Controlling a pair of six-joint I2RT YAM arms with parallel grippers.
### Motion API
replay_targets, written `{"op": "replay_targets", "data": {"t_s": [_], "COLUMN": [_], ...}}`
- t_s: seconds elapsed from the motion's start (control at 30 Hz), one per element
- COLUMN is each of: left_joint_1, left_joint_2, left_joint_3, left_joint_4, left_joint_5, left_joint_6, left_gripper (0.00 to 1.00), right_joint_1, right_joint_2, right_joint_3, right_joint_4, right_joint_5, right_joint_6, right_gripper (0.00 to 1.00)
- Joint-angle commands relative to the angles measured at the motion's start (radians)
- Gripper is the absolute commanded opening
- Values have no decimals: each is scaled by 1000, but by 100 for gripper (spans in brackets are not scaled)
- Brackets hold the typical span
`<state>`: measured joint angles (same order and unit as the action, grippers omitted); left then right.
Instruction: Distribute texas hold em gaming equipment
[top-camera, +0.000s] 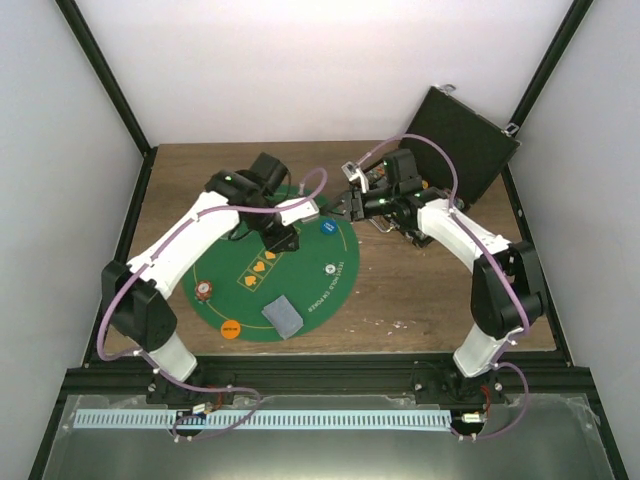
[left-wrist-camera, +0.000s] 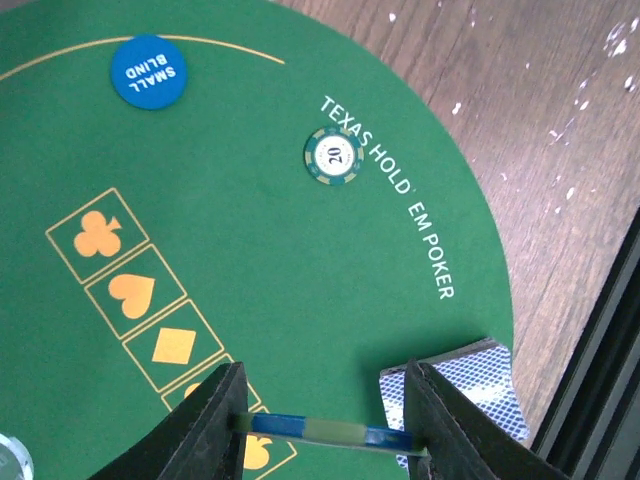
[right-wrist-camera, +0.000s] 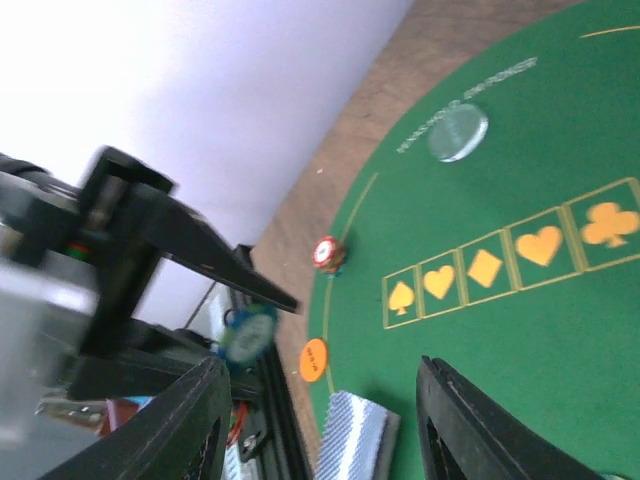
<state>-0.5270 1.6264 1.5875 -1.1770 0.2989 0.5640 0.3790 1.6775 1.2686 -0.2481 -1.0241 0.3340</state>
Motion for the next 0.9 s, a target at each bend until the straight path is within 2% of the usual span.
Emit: {"op": "replay_targets", "data": {"t_s": [0.0, 0.3, 0.87], "left_joint_1": [-44, -51, -50], "left_joint_2": [44, 70, 95], "left_joint_3": [-1, 15, -16], "left_joint_4": [35, 64, 97], "left_joint_5": [-89, -38, -76], "left_joint_6": [-24, -50, -22], "left_gripper": [1, 1, 1], "right_joint_1": [33, 94, 133], "right_joint_2": [42, 109, 207], "right_joint_3": [-7, -30, 44], "right_joint_4": [69, 203, 169], "right_joint_5": [-141, -221, -265], "right_joint_6": [62, 167, 153], "right_gripper": [52, 52, 52]}}
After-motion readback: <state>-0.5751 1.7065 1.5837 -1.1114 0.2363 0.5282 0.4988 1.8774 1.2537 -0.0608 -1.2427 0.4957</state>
